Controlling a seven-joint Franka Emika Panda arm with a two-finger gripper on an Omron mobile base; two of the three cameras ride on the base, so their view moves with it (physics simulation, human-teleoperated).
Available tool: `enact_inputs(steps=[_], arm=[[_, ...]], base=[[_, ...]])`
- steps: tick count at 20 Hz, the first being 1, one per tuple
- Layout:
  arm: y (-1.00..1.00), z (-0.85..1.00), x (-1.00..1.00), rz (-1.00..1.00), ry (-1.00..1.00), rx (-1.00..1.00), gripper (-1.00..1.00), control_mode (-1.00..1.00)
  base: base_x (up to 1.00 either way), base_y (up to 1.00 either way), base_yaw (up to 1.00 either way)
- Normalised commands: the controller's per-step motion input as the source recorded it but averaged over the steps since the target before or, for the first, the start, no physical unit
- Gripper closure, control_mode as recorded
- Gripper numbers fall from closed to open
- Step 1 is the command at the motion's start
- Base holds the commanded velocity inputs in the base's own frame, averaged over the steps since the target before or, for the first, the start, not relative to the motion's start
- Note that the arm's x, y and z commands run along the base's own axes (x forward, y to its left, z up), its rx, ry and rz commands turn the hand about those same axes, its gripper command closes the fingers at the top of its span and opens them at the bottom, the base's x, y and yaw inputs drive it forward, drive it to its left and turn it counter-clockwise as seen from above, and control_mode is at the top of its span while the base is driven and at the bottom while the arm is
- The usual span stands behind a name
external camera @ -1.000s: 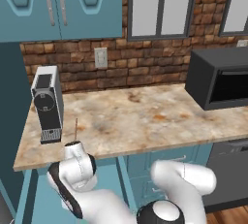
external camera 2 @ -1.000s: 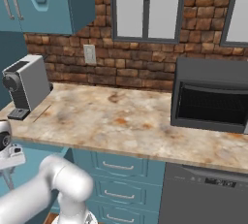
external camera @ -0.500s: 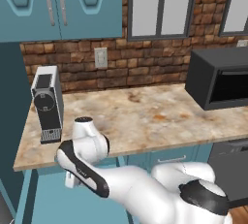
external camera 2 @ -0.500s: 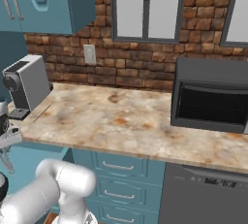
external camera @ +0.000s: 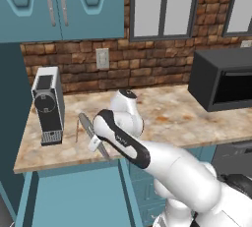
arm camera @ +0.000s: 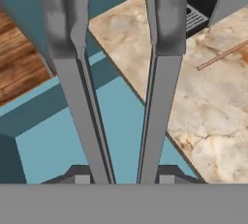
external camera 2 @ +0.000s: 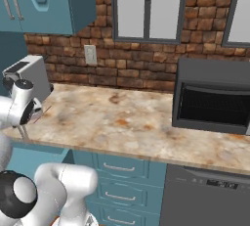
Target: Pick the tongs from the drawer and place it on the counter.
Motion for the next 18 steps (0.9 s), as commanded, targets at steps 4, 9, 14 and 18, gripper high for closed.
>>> enact_inputs(steps=[4, 9, 14, 18], arm=[[-0.65, 0.18, 1.0, -0.18, -0.03, 0.18, 1.0, -1.0], [-0.39, 0.0, 1.0, -0.08, 0.04, 0.03, 1.0, -1.0], [-0.18, -0.15, 1.0, -0.02, 0.06, 0.0, 1.0, -1.0], [-0.02, -0.46, 1.0, -0.01, 0.0, -0.05, 1.0, -1.0]], base=[[0.0, 0.0, 0.0], [0.0, 0.0, 0.0], [0.0, 0.0, 0.0], [0.0, 0.0, 0.0]])
